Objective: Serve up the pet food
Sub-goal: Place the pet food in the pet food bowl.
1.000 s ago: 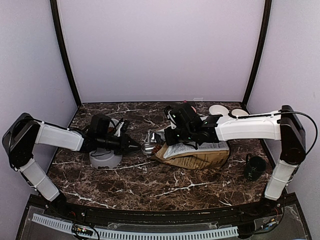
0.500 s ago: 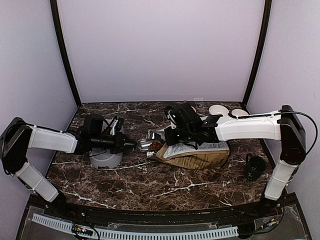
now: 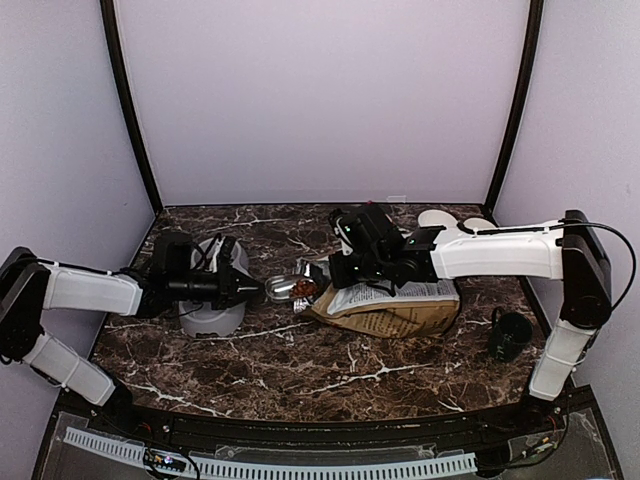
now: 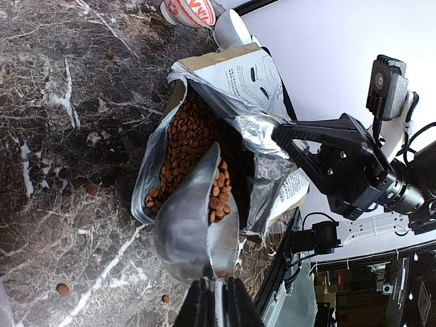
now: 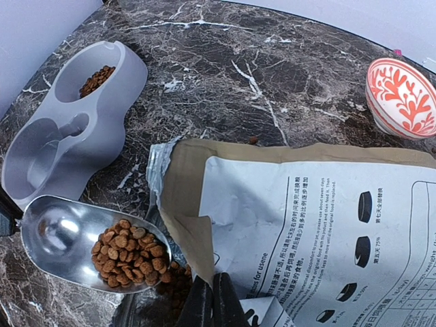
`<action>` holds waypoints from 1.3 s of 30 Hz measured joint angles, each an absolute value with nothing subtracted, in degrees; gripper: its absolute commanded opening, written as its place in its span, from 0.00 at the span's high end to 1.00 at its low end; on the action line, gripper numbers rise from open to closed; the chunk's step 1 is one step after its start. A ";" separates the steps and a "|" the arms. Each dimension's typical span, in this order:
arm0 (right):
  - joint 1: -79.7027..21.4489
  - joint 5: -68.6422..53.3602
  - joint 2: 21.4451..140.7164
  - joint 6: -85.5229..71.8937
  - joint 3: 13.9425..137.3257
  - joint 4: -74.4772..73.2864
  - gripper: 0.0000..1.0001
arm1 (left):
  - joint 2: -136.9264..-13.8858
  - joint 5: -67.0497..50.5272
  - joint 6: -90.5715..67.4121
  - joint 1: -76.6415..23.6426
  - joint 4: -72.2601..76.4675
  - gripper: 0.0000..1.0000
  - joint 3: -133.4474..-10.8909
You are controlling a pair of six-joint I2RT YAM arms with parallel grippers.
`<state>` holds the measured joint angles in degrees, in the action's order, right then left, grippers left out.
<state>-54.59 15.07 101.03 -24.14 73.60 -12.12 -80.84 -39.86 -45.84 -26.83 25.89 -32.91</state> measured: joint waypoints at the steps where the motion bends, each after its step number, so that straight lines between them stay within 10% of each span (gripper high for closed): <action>1: -54.59 15.09 101.03 -24.16 73.60 -12.19 1.00 | -80.38 -39.97 -46.19 -26.70 26.39 1.00 -32.42; 39: -54.41 15.03 101.03 -24.29 73.71 -12.36 1.00 | -59.44 -42.92 -59.13 -8.49 37.36 1.00 -16.19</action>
<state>-54.41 15.03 101.03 -24.29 73.71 -12.36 -59.44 -42.92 -59.13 -8.49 37.36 -16.19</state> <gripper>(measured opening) 0.006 0.086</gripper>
